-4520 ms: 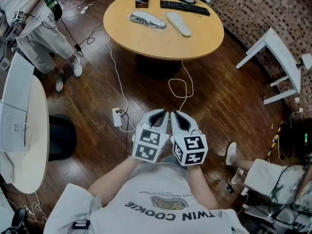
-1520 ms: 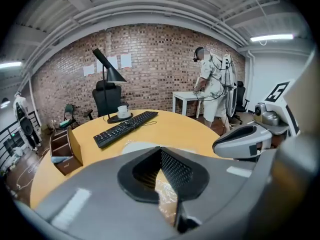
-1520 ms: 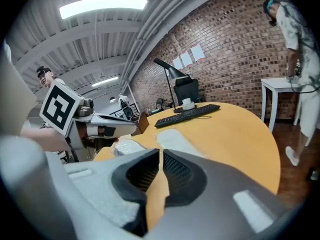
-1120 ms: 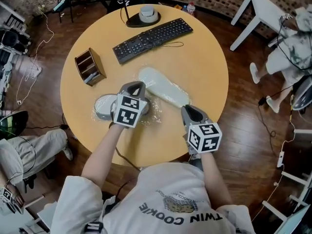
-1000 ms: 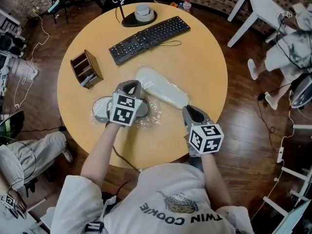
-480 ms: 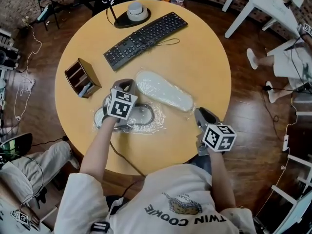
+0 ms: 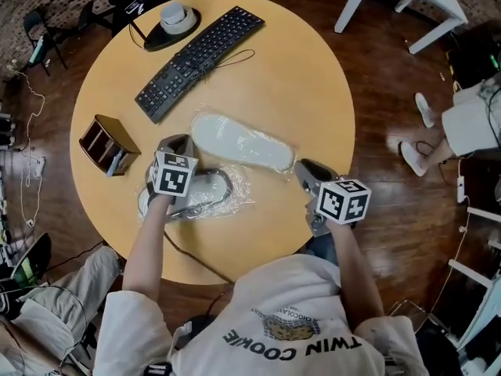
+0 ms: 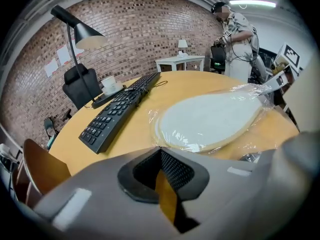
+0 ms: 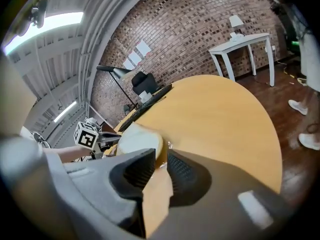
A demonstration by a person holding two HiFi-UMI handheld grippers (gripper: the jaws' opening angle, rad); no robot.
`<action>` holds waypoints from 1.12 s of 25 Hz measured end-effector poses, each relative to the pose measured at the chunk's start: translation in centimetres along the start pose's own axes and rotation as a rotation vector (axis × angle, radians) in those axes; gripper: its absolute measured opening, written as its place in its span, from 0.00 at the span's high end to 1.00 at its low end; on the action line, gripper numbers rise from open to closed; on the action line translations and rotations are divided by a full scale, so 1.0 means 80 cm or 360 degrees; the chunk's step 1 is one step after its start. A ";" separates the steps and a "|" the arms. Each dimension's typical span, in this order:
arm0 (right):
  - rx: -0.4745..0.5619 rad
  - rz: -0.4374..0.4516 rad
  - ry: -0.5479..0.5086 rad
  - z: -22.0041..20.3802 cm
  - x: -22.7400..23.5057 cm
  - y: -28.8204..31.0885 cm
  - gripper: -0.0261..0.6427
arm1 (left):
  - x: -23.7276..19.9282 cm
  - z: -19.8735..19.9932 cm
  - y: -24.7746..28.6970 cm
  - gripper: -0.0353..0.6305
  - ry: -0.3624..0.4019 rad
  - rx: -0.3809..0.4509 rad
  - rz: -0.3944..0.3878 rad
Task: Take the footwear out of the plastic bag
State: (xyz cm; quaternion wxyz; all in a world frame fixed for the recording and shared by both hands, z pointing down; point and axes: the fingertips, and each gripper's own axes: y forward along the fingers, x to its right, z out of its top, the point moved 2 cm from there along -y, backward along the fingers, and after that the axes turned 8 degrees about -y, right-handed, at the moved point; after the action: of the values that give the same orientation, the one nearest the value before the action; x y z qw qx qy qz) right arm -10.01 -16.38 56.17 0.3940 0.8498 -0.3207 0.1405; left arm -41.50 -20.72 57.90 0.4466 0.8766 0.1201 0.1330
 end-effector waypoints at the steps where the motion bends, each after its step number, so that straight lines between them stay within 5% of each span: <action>1: -0.0014 0.0010 0.0003 -0.001 0.001 0.001 0.87 | 0.001 0.000 0.001 0.94 0.0000 -0.0012 0.0002; 10: -0.0070 0.0136 0.0010 0.005 -0.011 0.011 0.87 | 0.004 0.001 0.005 0.94 0.0022 -0.0022 0.0015; 14: -0.0160 0.0195 0.0001 0.002 -0.016 0.027 0.75 | 0.006 0.000 0.005 0.94 0.0034 -0.0021 0.0013; 28: -0.0385 0.0303 0.0158 0.006 -0.019 0.052 0.73 | 0.007 0.002 0.004 0.95 0.0057 -0.0020 0.0022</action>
State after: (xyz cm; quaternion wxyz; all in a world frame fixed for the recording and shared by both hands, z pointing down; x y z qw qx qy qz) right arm -13.86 -18.12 57.49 0.4938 0.7539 -0.3945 0.1792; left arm -40.87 -20.85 58.13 0.4488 0.8722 0.1212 0.1524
